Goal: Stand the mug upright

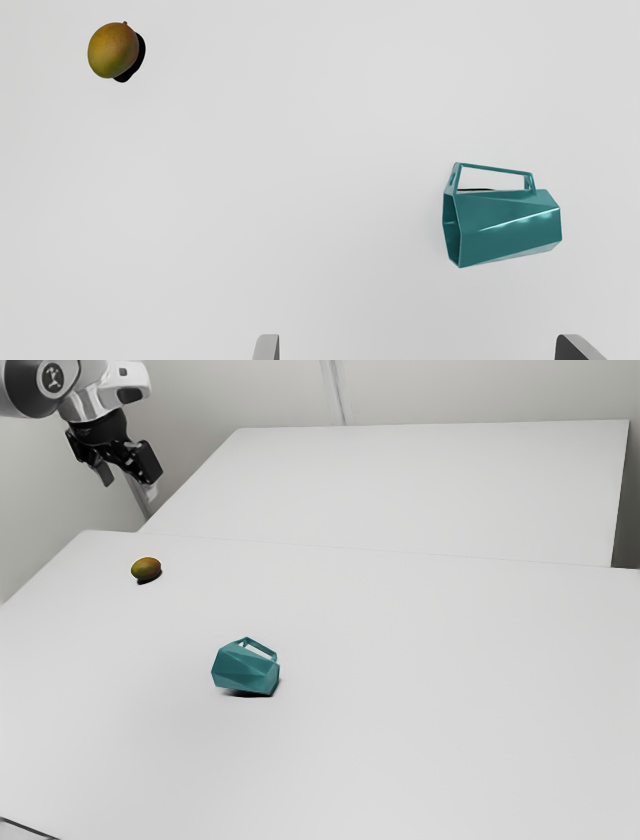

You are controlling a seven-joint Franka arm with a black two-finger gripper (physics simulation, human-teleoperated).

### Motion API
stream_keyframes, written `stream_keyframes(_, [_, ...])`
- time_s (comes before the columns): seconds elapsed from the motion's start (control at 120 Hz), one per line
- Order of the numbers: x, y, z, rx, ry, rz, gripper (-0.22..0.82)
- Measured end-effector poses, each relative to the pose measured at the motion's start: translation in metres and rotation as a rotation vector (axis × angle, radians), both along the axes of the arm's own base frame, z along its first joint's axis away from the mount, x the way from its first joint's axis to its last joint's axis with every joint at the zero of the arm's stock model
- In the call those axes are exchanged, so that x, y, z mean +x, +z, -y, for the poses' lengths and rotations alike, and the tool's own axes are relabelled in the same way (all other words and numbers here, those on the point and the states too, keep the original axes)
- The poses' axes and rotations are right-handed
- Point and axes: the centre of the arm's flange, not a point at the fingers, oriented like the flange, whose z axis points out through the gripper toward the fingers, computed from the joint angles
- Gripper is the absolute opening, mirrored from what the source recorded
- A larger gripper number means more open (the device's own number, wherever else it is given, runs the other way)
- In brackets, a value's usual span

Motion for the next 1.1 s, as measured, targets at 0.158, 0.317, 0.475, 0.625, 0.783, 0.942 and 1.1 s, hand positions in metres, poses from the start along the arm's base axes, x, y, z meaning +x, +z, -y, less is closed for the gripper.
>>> stream_keyframes(0.158, [0.001, -0.001, 0.002, -0.007, 0.001, 0.003, 0.6])
stream_keyframes(0.317, [0.007, -0.003, 0.0, -0.009, 0.002, 0.025, 0.6])
stream_keyframes(0.475, [0.022, -0.048, -0.027, -0.14, 0.073, -0.033, 0.6])
stream_keyframes(0.625, [0.039, -0.115, -0.079, -0.35, 0.212, -0.111, 0.6])
stream_keyframes(0.783, [0.046, -0.184, -0.116, -0.539, 0.33, -0.203, 0.6])
stream_keyframes(0.942, [0.055, -0.248, -0.129, -0.67, 0.399, -0.301, 0.6])
stream_keyframes(1.1, [0.061, -0.304, -0.132, -0.785, 0.451, -0.386, 0.6])
